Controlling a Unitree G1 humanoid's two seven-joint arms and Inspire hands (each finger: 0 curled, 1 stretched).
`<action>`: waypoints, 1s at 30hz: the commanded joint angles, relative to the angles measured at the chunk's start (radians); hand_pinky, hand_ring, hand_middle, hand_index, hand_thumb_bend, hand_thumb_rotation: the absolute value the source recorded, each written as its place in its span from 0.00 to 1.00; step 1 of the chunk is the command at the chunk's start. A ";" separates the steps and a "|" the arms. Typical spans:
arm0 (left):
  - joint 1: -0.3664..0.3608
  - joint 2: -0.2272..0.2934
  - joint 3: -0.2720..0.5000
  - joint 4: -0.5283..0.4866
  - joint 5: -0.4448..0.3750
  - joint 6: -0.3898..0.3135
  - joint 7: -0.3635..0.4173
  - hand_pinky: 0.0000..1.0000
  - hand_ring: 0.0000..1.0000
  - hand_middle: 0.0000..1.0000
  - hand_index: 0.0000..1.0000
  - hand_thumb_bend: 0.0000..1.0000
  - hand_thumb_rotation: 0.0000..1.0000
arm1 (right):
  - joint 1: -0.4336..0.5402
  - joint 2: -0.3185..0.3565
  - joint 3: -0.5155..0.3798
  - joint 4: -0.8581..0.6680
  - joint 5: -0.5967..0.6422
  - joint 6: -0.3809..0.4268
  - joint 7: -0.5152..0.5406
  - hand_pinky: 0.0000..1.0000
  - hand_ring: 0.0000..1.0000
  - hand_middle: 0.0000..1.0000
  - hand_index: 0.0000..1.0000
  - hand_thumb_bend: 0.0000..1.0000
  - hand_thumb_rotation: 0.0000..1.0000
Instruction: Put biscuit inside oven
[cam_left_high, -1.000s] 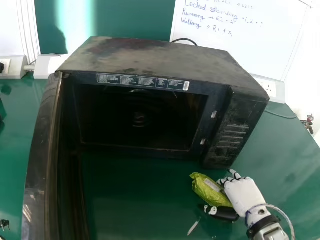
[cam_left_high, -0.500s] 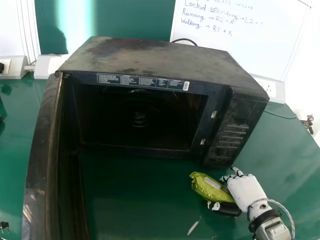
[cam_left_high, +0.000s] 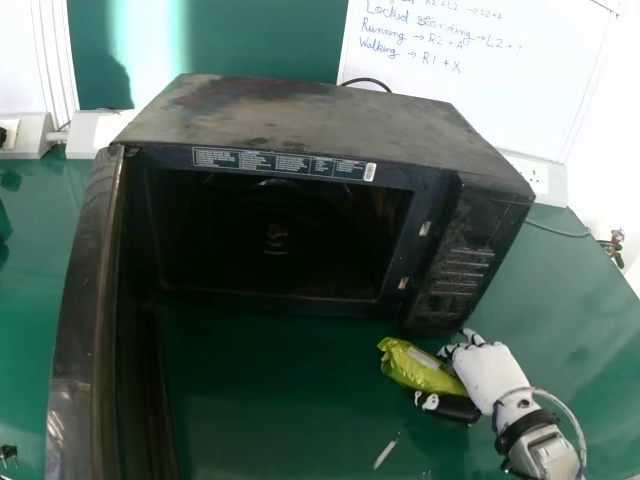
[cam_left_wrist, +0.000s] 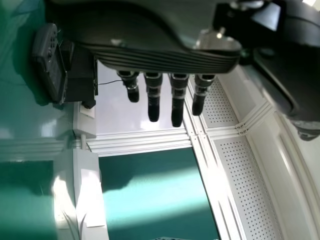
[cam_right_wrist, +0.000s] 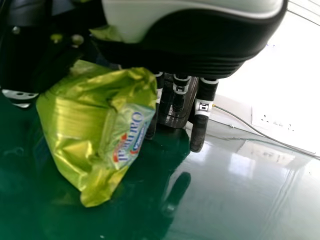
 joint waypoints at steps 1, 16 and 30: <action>0.011 0.000 0.007 -0.006 0.002 -0.010 -0.001 0.95 0.92 0.91 0.98 0.95 1.00 | 0.008 -0.001 0.025 0.020 0.009 0.005 0.026 0.47 0.62 0.71 0.71 0.90 0.37; 0.015 -0.010 0.005 -0.016 0.016 -0.013 0.005 0.96 0.91 0.91 0.97 0.96 1.00 | -0.003 0.002 0.043 0.045 0.096 0.004 0.025 0.21 0.33 0.45 0.59 0.87 0.20; 0.023 -0.007 0.008 -0.029 0.010 -0.006 0.002 0.96 0.92 0.91 0.97 0.96 1.00 | -0.008 0.006 0.058 0.028 0.109 0.028 0.025 0.20 0.31 0.43 0.59 0.85 0.18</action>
